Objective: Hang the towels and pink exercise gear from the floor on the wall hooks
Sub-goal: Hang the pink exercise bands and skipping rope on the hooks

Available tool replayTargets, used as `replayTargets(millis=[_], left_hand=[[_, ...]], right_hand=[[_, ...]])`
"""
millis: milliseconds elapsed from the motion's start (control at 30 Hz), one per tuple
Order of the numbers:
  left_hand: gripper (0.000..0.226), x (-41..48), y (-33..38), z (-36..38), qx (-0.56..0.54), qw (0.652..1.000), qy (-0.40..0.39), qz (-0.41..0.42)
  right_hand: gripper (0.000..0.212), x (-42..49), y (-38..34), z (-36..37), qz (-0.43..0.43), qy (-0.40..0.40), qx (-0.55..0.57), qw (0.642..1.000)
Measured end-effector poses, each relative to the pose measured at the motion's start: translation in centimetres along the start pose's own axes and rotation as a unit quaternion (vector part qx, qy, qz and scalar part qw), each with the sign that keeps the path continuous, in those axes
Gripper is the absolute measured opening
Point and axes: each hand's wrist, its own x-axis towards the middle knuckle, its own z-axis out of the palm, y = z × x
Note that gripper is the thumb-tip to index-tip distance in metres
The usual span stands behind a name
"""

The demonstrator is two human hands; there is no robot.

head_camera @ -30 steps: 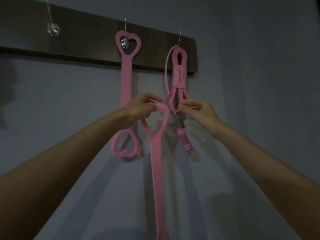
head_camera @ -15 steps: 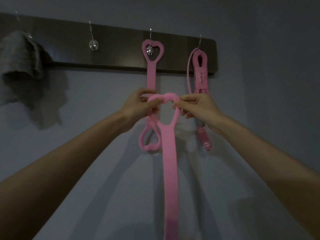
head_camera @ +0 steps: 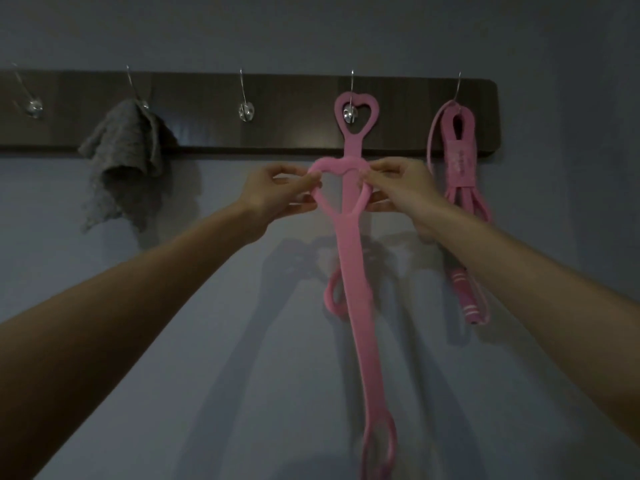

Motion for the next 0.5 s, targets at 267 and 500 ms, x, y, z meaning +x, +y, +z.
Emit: replayTargets(millis=[267,500], left_hand=[[0.014,8.5,2.6,-0.2,-0.050,0.996,-0.006,0.079],[0.032,14.3,4.2,0.0,-0.077,0.987,0.003,0.139]], right_hand=[[0.023,7.3,-2.1,1.6,-0.067,0.091,0.006,0.994],[0.012,12.9,-4.6,1.7,-0.112,0.119,-0.037,0.986]])
